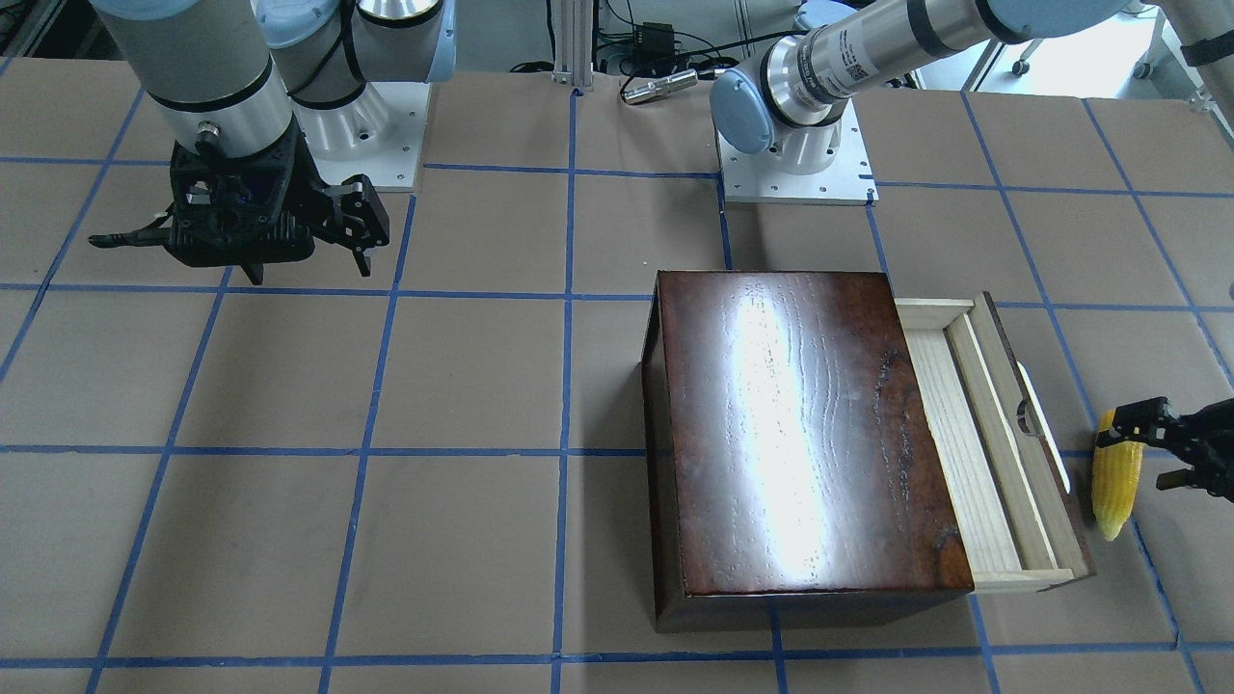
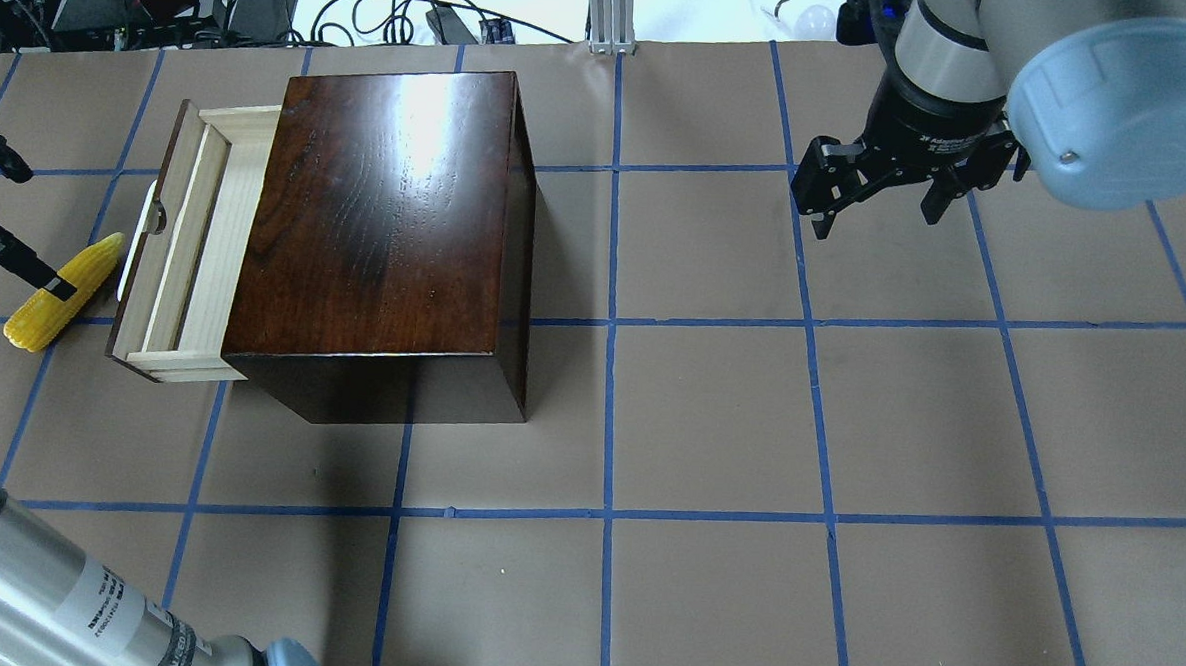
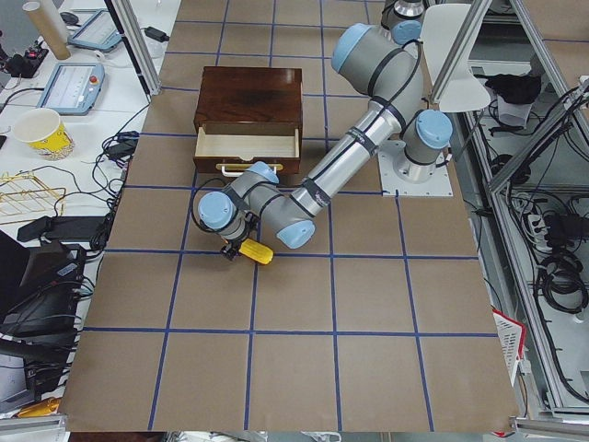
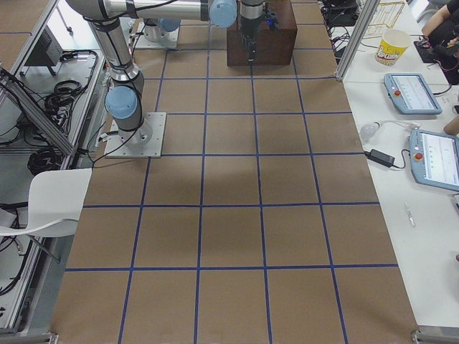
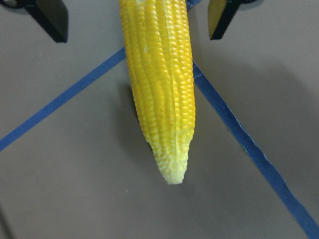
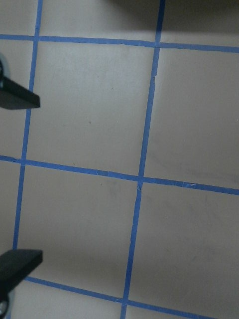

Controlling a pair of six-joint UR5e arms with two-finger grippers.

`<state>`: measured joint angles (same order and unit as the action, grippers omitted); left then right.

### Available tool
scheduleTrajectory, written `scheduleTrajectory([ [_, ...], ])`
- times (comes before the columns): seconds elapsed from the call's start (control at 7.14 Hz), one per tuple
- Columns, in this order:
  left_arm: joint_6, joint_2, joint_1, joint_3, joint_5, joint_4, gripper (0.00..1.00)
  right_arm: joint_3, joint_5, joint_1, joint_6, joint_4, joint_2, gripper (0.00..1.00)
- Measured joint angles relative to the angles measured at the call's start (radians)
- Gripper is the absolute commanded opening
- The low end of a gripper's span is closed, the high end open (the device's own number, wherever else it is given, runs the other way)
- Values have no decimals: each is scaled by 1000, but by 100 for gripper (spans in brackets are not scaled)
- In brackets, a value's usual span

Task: Open drawer and put corn inside
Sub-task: 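Lower the left gripper and grasp the yellow corn cob, then lift the corn and carry it with the left gripper over the open drawer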

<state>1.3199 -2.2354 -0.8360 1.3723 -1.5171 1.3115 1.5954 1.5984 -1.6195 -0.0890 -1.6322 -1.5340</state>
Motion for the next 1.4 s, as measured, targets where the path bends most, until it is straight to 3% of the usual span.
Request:
scheduleTrajectory([
  [0.14, 4, -11, 0, 1, 0, -5, 99, 0, 0, 1, 0, 0, 0, 100],
  [0.28, 5, -22, 0, 0, 0, -8, 60, 0, 0, 0, 0, 0, 0, 100],
  [0.42, 4, -31, 0, -3, -6, -9, 13, 0, 0, -1, 0, 0, 0, 100],
  [0.56, 5, -35, 0, -8, -30, -9, 0, 0, 0, -1, 0, 0, 0, 100],
  [1.12, 0, -11, -5, -28, -89, 1, 0, 0, 0, -1, 0, 0, 0, 100],
  [1.4, -34, 35, -17, -85, -94, 55, 0, 1, 0, -1, 0, 0, 0, 100],
])
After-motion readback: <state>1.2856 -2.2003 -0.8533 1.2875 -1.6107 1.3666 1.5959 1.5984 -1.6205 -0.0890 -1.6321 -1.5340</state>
